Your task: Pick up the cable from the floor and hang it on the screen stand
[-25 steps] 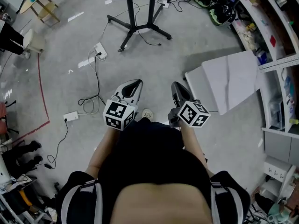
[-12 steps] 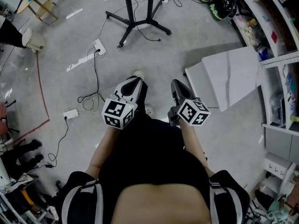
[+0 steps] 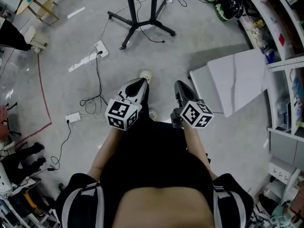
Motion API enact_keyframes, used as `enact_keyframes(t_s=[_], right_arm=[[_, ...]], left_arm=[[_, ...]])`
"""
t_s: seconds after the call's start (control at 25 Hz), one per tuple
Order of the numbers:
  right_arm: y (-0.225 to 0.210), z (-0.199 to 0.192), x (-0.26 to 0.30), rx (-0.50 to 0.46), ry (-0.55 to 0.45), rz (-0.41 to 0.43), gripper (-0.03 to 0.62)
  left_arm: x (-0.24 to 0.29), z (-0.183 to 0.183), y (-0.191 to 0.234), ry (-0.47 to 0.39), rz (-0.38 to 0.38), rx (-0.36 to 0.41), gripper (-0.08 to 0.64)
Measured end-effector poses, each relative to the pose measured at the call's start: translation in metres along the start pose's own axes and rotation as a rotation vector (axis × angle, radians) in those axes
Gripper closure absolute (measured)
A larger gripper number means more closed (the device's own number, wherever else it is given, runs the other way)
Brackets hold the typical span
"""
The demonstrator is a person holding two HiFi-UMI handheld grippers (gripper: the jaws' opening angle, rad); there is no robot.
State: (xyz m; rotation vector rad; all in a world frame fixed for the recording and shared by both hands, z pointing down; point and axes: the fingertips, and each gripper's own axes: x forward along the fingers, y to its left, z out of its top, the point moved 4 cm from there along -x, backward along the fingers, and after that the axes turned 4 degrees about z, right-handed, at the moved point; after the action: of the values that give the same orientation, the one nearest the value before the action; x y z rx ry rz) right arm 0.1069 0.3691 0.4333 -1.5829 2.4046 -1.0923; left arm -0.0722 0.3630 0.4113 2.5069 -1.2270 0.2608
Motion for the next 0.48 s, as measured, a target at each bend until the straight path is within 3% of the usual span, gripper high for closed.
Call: enact_keyframes(t_s=[0.48], right_arm=[[-0.024, 0.045, 0.075, 0.015, 0.023, -0.011, 0.568]], left_arm=[[0.076, 0.032, 0.051, 0.025, -0.021, -0.003, 0.552]])
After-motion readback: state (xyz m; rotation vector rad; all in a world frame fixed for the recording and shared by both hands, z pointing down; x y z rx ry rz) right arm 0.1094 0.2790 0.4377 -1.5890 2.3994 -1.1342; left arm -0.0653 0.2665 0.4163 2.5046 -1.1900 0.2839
